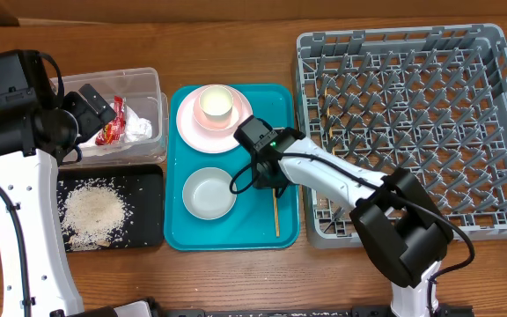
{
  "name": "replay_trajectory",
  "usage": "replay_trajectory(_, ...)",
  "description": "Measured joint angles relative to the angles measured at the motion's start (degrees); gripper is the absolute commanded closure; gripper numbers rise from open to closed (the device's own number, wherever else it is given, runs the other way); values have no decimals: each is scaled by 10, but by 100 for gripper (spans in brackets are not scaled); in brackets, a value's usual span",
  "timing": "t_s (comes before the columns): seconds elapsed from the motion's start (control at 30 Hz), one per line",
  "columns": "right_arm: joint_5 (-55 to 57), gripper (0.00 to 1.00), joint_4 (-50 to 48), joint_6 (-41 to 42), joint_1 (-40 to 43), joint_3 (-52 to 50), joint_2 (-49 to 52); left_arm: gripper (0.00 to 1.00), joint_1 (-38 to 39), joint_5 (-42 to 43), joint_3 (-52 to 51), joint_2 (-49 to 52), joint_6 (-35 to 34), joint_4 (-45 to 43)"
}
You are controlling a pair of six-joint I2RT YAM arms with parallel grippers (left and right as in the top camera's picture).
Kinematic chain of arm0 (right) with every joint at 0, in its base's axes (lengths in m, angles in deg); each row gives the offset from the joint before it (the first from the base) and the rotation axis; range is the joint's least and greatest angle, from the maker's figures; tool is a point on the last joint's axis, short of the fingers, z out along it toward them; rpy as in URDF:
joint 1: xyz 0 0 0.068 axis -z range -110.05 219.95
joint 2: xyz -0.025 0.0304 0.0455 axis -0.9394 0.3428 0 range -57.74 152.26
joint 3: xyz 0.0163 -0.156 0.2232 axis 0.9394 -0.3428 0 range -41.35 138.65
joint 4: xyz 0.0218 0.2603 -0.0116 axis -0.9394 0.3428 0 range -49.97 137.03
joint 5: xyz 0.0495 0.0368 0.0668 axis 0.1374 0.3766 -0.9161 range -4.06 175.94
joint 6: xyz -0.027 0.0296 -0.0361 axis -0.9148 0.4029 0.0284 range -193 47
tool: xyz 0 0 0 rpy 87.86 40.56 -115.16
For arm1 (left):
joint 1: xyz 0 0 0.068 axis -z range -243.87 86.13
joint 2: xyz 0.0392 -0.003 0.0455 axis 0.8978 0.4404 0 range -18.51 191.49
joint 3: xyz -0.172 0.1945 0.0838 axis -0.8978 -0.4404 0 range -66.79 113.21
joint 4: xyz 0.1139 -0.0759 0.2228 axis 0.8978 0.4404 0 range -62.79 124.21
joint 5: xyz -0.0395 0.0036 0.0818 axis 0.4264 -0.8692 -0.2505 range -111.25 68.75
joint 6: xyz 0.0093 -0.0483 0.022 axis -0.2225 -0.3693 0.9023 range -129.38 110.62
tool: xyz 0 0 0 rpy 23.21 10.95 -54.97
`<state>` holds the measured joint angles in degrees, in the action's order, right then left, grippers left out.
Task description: Sort waste into correct bins and load items into the dishwasher
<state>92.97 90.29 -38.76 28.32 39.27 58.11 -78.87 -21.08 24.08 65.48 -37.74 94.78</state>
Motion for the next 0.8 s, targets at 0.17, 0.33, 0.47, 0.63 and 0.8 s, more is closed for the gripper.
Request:
replay_trajectory(0.17, 5, 96, 32, -16, 4, 48, -6, 0, 0, 0, 0, 0, 0, 0)
replay_trajectory(0.33, 12, 96, 68, -59, 24, 99, -48, 0, 0, 0, 0, 0, 0, 0)
replay_trajectory(0.47, 46, 96, 93, -81, 60, 123, -100, 0, 0, 0, 0, 0, 0, 0)
replay_trajectory(0.63, 72, 96, 124, -152, 131, 129, -134, 0, 0, 0, 0, 0, 0, 0)
replay_trajectory(0.8, 73, 96, 146, -207, 189, 129, -134, 0, 0, 0, 0, 0, 0, 0)
